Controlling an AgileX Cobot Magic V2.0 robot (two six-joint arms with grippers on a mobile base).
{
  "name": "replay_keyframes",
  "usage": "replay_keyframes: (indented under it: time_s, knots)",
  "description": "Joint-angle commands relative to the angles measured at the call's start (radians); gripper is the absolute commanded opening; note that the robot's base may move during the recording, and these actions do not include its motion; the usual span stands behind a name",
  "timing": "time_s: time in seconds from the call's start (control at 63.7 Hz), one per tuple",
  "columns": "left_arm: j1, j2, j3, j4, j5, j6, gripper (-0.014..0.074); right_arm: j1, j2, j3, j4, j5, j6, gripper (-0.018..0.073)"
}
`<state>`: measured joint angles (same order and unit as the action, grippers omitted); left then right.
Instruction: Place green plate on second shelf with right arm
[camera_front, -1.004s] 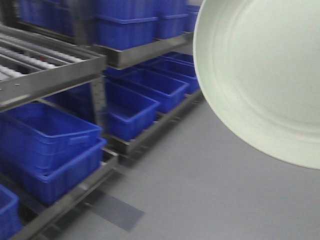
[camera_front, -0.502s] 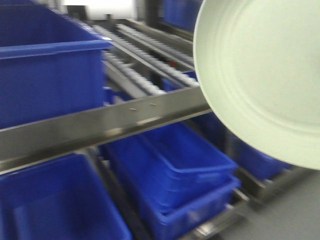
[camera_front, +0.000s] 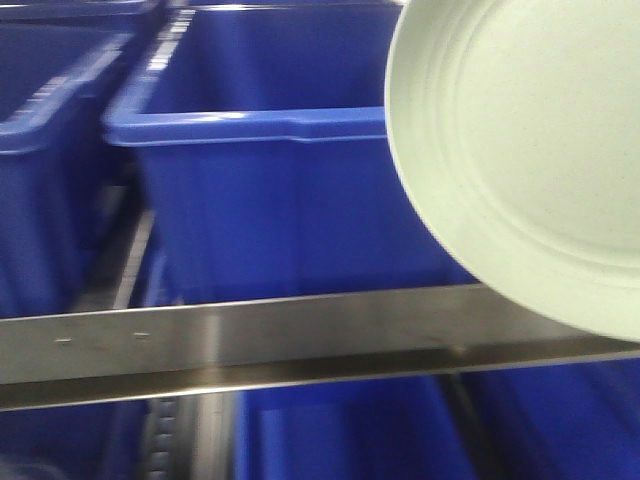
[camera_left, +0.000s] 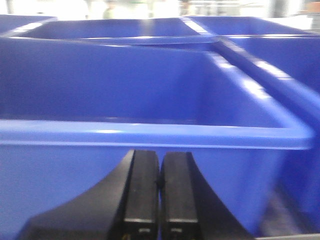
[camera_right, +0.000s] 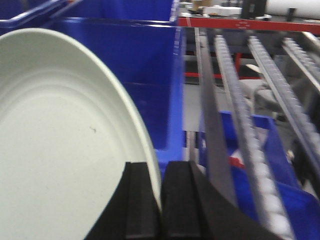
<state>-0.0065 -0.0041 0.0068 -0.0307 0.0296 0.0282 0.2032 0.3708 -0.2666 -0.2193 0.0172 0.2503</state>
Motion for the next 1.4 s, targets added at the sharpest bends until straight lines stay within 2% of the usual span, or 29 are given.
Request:
replay_keyframes:
  time_s: [0.0, 0.816, 0.926, 1.036, 1.13, 1.271, 1.381]
  knots:
    - [-0.002, -0.017, 0.040, -0.003, -0.088, -0.002, 0.0130, -0.005, 0.007, -0.033, -0.007, -0.115, 0.010, 0.0055]
    - [-0.002, -0.017, 0.040, -0.003, -0.088, -0.002, 0.0130, -0.005, 0.007, -0.033, -0.007, -0.140, 0.010, 0.0055]
    - [-0.002, -0.017, 0.040, -0.003, -0.088, -0.002, 0.0130, -0.002, 0.007, -0.033, -0.007, -0.210, 0.011, 0.0055]
    - [-0.002, -0.017, 0.040, -0.003, -0.088, -0.002, 0.0130, -0.005, 0.017, -0.037, -0.003, -0.447, 0.010, 0.0055]
    - [-0.002, -0.017, 0.040, -0.003, -0.088, -0.002, 0.0130, -0.005, 0.091, -0.061, 0.036, -0.577, 0.011, 0.0055]
    - [-0.002, -0.017, 0.040, -0.003, -0.088, -0.002, 0.0130, -0.005, 0.295, -0.173, 0.130, -0.571, 0.011, 0.0055]
    - [-0.002, -0.017, 0.040, -0.003, -0.088, -0.002, 0.0130, -0.005, 0.535, -0.340, 0.188, -0.571, 0.011, 0.0055]
